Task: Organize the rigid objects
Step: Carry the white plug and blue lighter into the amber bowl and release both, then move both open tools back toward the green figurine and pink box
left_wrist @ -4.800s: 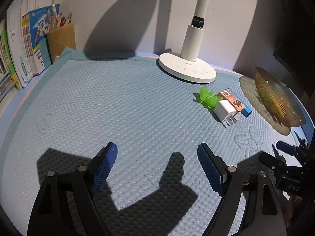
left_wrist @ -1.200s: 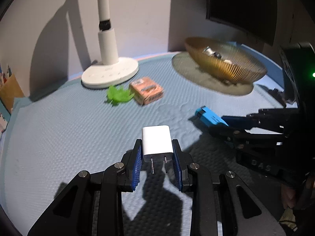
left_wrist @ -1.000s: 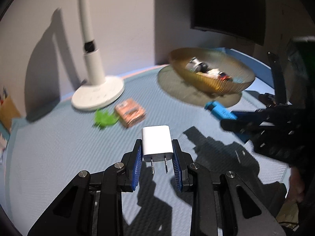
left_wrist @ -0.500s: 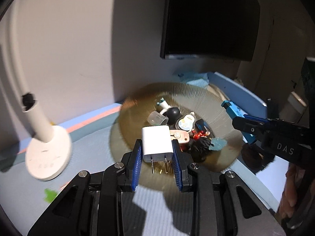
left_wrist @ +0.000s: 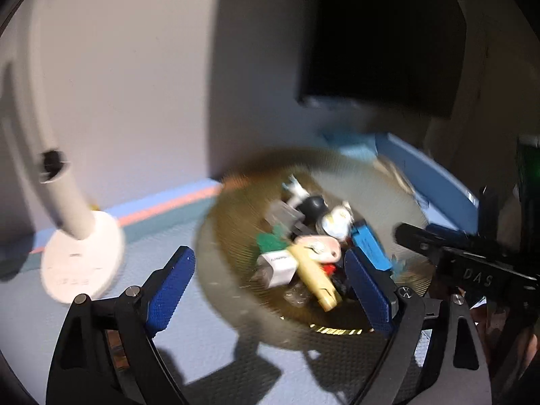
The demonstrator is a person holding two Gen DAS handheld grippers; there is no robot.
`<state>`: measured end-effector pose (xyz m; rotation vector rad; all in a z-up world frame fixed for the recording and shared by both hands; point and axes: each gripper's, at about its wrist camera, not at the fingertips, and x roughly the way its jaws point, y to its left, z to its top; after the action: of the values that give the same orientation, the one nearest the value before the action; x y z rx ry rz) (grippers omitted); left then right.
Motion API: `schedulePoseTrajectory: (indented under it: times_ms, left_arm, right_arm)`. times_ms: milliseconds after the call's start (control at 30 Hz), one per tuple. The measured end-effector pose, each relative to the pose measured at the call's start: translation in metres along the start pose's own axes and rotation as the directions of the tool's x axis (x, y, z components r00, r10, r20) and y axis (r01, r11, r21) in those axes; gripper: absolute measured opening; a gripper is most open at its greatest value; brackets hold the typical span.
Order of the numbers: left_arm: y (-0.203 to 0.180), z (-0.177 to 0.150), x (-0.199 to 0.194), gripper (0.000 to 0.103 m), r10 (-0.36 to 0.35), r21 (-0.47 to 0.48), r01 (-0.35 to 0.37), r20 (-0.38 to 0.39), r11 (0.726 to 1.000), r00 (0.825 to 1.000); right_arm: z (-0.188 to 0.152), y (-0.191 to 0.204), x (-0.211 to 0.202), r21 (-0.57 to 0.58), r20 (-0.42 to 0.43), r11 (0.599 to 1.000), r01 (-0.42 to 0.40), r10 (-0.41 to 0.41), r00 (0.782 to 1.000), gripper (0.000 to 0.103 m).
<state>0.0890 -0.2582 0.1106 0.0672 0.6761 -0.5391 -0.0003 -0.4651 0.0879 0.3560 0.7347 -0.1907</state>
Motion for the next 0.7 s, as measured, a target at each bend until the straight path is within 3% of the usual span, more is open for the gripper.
schedulePoseTrajectory:
  times_ms: [133, 267, 333, 400, 533, 633, 700]
  left_arm:
    - [0.04, -0.012, -0.038, 0.09, 0.035, -0.07, -0.035, 0.002, 0.997, 0.999]
    - [0.083, -0.037, -0.082, 0.09, 0.095, -0.146, -0.092, 0.015, 0.985, 0.995]
    - [0.106, -0.054, -0.101, 0.09, 0.138, -0.178, -0.134, 0.01, 0.975, 0.99]
    - [0.126, -0.07, -0.116, 0.09, 0.183, -0.211, -0.18, -0.005, 0.961, 0.983]
    - [0.159, -0.111, -0.127, 0.09, 0.326, -0.222, -0.33, -0.054, 0.918, 0.944]
    - [0.174, -0.142, -0.113, 0.09, 0.382, -0.204, -0.4, -0.122, 0.894, 0.916]
    - [0.18, -0.158, -0.108, 0.09, 0.397, -0.206, -0.418, -0.137, 0.885, 0.908]
  right_arm:
    - [-0.009, 0.007, -0.02, 0.04, -0.014, 0.993, -0.108, 0.109, 0.994, 0.063]
    - [-0.024, 0.044, -0.043, -0.014, -0.008, 0.986, -0.163, 0.163, 0.987, 0.067]
    - [-0.035, 0.07, -0.051, -0.069, -0.013, 0.981, -0.179, 0.178, 0.984, 0.083]
    - [-0.049, 0.095, -0.052, -0.12, -0.021, 0.975, -0.187, 0.186, 0.982, 0.089]
    - [-0.09, 0.145, -0.03, -0.208, -0.124, 0.953, -0.221, 0.198, 0.972, 0.089]
    - [-0.12, 0.166, -0.003, -0.265, -0.177, 0.948, -0.176, 0.132, 0.975, 0.089]
    - [-0.141, 0.173, 0.012, -0.295, -0.186, 0.945, -0.142, 0.089, 0.978, 0.089]
